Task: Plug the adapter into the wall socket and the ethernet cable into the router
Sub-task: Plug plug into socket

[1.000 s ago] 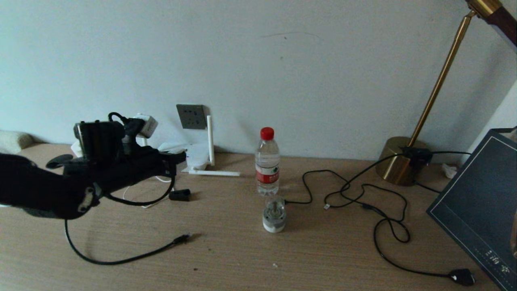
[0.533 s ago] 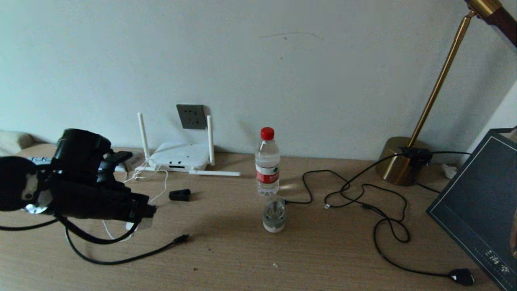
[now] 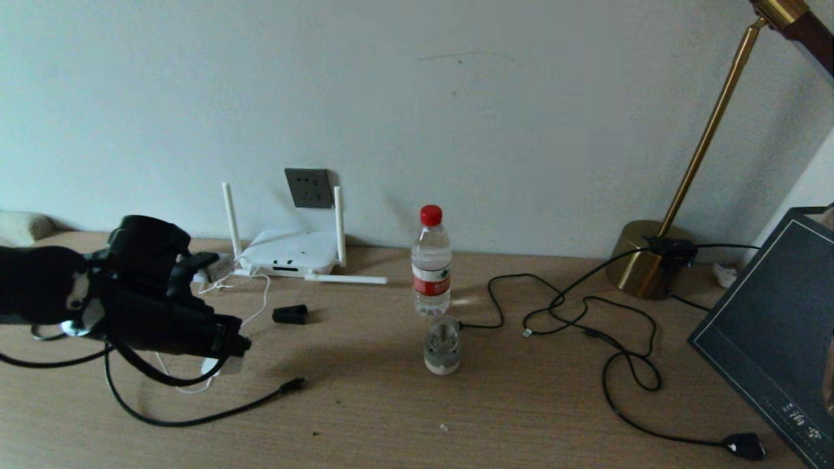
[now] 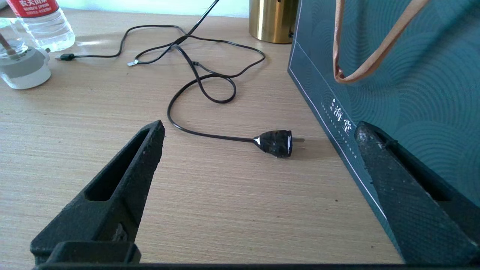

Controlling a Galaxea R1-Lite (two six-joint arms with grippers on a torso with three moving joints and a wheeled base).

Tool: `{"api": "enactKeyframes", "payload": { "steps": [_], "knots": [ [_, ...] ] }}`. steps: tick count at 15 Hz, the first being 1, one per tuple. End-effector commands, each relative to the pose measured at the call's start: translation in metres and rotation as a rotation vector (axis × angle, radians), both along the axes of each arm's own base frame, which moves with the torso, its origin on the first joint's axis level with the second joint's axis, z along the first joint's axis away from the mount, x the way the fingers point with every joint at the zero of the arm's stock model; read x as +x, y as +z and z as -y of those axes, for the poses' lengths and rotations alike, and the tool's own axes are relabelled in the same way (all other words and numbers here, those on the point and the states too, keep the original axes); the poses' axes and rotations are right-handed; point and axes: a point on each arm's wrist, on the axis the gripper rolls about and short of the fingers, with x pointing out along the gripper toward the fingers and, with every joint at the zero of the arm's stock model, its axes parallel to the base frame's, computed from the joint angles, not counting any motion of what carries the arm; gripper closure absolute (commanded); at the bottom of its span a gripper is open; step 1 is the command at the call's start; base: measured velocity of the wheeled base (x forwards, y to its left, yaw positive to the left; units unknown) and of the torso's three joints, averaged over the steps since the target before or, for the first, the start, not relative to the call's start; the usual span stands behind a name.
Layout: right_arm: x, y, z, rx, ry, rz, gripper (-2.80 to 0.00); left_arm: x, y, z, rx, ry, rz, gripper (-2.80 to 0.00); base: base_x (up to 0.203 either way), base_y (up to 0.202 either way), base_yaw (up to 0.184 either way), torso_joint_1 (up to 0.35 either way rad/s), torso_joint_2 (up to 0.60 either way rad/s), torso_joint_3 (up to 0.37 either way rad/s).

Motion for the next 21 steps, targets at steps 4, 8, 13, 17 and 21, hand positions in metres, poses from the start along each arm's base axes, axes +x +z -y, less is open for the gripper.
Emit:
{"api": "enactKeyframes", "payload": {
  "steps": [4, 8, 13, 17, 21],
  "knots": [
    [0.0, 0.0, 0.0, 0.0, 0.0, 0.001, -2.8, 0.009, -0.015, 0.0, -0.003, -0.002, -0.042, -2.8, 0.0, 0.0, 0.0, 0.0, 0.0, 0.0],
    [0.0, 0.0, 0.0, 0.0, 0.0, 0.001, -2.8, 0.009, -0.017, 0.0, -0.004, -0.002, -0.048, -2.8, 0.0, 0.0, 0.0, 0.0, 0.0, 0.0],
    [0.0, 0.0, 0.0, 0.0, 0.0, 0.001, -2.8, 0.004, -0.022, 0.0, -0.007, 0.001, -0.072, -2.8, 0.0, 0.0, 0.0, 0.0, 0.0, 0.0],
    [0.0, 0.0, 0.0, 0.0, 0.0, 0.001, -2.8, 0.002, -0.025, 0.0, -0.015, -0.005, -0.073, -2.8, 0.0, 0.0, 0.0, 0.0, 0.0, 0.0],
    [0.0, 0.0, 0.0, 0.0, 0.0, 0.001, -2.8, 0.005, -0.025, 0.0, -0.017, -0.008, -0.044, -2.8, 0.0, 0.0, 0.0, 0.0, 0.0, 0.0]
  ]
}}
